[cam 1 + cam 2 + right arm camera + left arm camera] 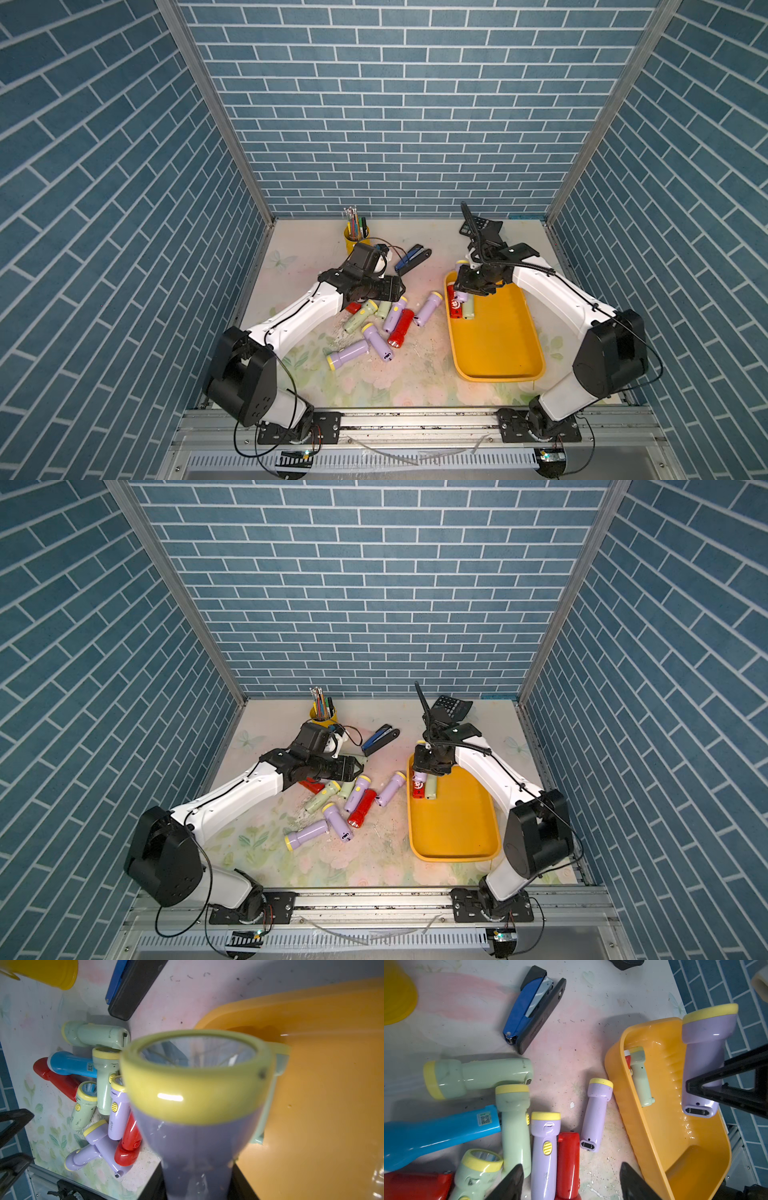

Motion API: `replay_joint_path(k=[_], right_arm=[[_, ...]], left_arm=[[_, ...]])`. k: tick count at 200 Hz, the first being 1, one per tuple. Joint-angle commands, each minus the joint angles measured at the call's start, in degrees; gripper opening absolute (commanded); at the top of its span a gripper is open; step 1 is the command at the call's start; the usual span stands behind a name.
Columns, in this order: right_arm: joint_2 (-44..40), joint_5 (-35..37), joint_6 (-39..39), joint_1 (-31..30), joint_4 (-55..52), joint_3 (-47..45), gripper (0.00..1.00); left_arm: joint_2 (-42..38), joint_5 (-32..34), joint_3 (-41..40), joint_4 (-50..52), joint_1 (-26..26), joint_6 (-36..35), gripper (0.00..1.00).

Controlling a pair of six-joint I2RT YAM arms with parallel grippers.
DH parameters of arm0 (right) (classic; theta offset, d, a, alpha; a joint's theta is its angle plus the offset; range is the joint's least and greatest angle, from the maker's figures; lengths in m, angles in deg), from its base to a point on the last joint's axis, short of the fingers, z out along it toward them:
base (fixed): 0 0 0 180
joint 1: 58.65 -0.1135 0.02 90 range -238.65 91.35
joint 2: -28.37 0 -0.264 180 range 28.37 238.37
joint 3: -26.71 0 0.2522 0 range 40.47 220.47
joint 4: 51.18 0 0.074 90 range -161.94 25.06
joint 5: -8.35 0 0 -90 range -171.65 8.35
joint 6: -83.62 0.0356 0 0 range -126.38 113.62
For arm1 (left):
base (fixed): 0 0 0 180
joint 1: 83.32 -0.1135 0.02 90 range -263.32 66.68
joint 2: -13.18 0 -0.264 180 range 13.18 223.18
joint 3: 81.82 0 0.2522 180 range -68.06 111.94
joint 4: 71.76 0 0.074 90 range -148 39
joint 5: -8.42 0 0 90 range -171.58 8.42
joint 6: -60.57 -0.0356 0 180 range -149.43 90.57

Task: Put the flashlights into the storage boxes
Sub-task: Place the flashlight at the storage box.

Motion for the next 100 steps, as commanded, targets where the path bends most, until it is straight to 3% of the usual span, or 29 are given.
replay_joint_path(k=[1,55,100], right_arm=[[-3.2,-2.6,-0.7,2.5,0.7,-4.1,0.39],[-3.4,-7.5,-2.6,8.3,3.4,-10.4,0.39],[2.5,-10.3,-4.4,10.4,4.1,-8.4,0.39]], left_arm=[[2.3,1.3,3.0,0.1,1.8,-0.1,0.74],[8.0,1.1,8.1,0.0,3.9,0.5,0.73],[11.9,1.2,12.5,1.6,4.0,-0.2,0.74]])
